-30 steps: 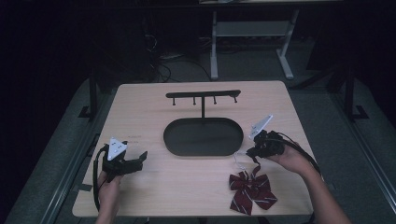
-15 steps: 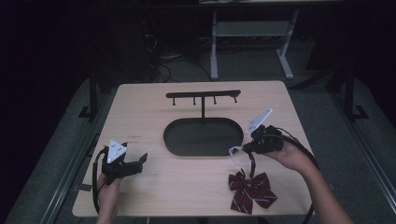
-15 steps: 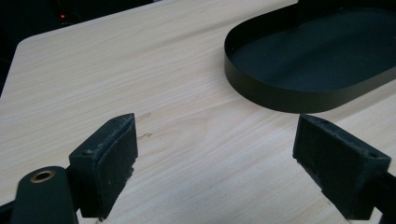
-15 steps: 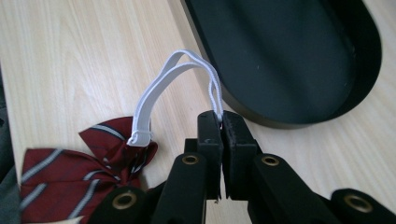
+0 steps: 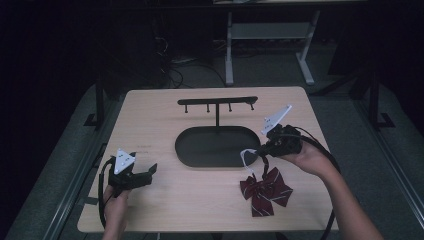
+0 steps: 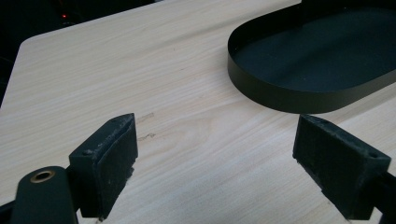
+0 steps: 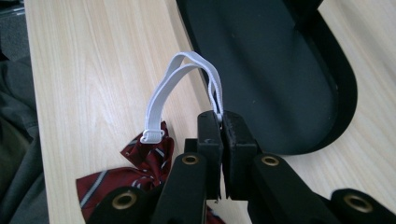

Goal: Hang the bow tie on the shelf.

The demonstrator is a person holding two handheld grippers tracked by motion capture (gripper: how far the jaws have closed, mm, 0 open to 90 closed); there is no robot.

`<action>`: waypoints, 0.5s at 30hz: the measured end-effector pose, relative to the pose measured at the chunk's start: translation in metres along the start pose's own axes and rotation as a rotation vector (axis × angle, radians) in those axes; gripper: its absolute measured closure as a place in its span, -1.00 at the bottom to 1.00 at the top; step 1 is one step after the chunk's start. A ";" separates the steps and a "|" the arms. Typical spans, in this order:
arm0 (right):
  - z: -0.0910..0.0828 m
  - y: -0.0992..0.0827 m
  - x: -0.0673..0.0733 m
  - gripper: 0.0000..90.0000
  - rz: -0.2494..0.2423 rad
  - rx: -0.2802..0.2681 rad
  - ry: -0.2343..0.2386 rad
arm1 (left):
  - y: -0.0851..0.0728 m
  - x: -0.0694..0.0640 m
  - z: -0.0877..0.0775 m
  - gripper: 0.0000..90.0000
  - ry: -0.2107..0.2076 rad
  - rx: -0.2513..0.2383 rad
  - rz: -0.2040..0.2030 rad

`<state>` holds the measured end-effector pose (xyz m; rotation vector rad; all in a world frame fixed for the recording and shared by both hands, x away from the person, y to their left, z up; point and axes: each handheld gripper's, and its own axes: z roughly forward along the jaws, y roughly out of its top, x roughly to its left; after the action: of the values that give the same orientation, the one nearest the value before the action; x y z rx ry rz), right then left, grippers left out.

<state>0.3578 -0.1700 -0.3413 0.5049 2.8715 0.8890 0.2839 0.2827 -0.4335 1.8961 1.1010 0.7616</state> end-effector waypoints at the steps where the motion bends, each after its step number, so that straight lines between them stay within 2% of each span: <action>1: -0.001 0.002 0.000 0.92 -0.002 -0.001 -0.001 | 0.000 0.000 0.000 -0.70 0.000 0.000 0.000; 9: -0.007 0.020 0.001 0.92 -0.019 -0.001 0.000 | 0.000 0.000 0.000 -0.70 0.000 -0.004 -0.002; 15: -0.010 0.032 -0.002 0.92 -0.027 -0.012 0.024 | 0.000 0.001 0.000 -0.70 -0.001 -0.004 -0.004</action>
<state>0.3671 -0.1516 -0.3149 0.4567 2.8857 0.9139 0.2839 0.2833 -0.4331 1.8901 1.1017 0.7597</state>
